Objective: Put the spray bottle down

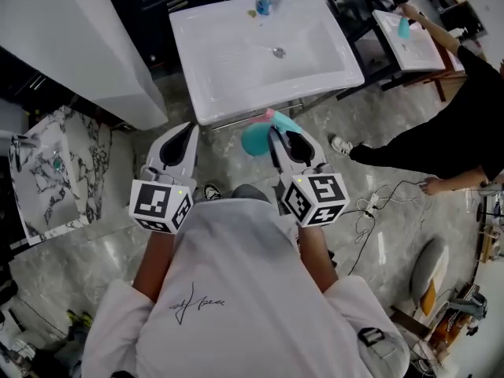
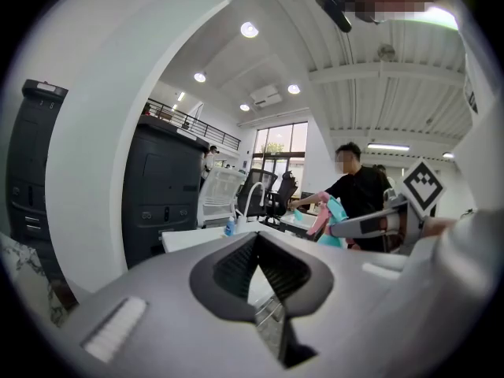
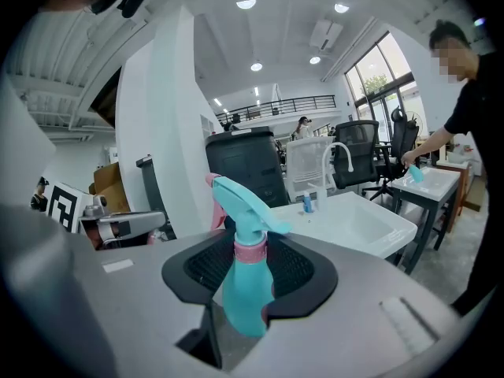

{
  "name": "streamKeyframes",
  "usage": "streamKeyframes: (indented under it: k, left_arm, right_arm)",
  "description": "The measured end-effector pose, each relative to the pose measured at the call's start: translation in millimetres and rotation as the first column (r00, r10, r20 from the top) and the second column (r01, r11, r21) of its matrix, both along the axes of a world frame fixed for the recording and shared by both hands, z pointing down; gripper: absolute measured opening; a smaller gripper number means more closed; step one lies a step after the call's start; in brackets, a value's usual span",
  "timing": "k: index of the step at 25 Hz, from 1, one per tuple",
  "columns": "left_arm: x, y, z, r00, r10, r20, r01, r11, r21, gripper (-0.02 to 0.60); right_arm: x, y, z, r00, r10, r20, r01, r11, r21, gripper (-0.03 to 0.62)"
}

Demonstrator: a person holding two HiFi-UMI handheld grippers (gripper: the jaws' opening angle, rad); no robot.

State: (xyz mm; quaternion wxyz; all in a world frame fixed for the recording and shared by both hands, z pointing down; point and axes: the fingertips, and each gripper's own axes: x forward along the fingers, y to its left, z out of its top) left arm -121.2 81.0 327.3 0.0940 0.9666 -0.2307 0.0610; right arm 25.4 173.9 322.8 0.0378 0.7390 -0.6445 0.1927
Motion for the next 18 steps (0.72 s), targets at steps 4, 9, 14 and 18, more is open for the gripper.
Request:
streamKeyframes:
  k: [4,9,14,18]
  left_arm:
    - [3,-4,-2,1.000,-0.009,0.001,0.009,1.000,-0.001,0.048]
    - [1,-8,1,0.999,-0.037,0.014,0.037,0.999,-0.013,0.048]
    - [6,-18,6,0.997,-0.069,0.028,0.069,0.997,-0.022,0.048]
    - [18,-27,6,0.995,-0.089,0.033,0.090,0.996,-0.024,0.048]
  right_arm:
    - [2,-7,1,1.000,-0.015,0.005,0.015,1.000,-0.003,0.126]
    - [1,-18,7,0.999,-0.048,0.020,0.048,0.999,-0.012,0.126]
    - [12,-33,8,0.997,-0.076,0.026,0.076,0.997,-0.004,0.126]
    - [29,-46,5,0.995,-0.093,0.026,0.093,0.996,0.006,0.126]
